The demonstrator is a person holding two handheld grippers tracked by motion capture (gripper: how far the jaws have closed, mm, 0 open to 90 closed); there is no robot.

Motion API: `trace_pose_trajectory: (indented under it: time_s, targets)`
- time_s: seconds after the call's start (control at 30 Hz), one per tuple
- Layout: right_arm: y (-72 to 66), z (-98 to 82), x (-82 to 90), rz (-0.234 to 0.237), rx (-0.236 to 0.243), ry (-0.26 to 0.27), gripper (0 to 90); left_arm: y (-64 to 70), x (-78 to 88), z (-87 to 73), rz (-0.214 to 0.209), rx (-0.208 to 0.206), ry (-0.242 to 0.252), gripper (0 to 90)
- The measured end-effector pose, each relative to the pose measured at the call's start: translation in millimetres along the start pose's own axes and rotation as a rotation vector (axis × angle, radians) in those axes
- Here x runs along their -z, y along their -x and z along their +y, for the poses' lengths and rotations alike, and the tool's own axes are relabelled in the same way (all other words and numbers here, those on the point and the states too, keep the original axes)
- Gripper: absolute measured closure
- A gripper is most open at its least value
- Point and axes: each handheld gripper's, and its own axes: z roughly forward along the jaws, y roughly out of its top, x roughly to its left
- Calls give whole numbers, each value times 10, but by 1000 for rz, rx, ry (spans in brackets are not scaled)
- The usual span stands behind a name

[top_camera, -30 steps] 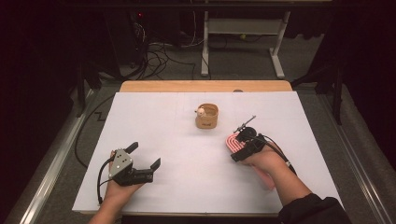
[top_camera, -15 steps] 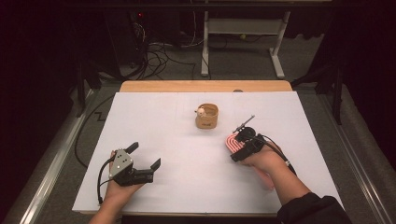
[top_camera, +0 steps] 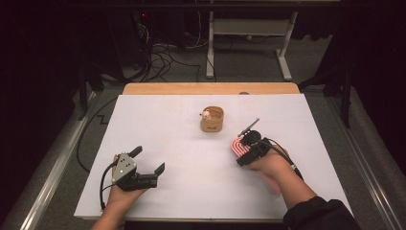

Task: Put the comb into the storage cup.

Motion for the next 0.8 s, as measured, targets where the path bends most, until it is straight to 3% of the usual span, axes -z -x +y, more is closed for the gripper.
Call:
trace_pose_trajectory:
  time_s: [0.23, 0.8]
  targets:
    - [-8, -3, 49, 2, -2, 5, 198, 0, -3, -2, 0, 0, -2, 0]
    - [-8, 12, 203, -5, 44, 19, 202, 1, -2, -4, -3, 2, -1, 0]
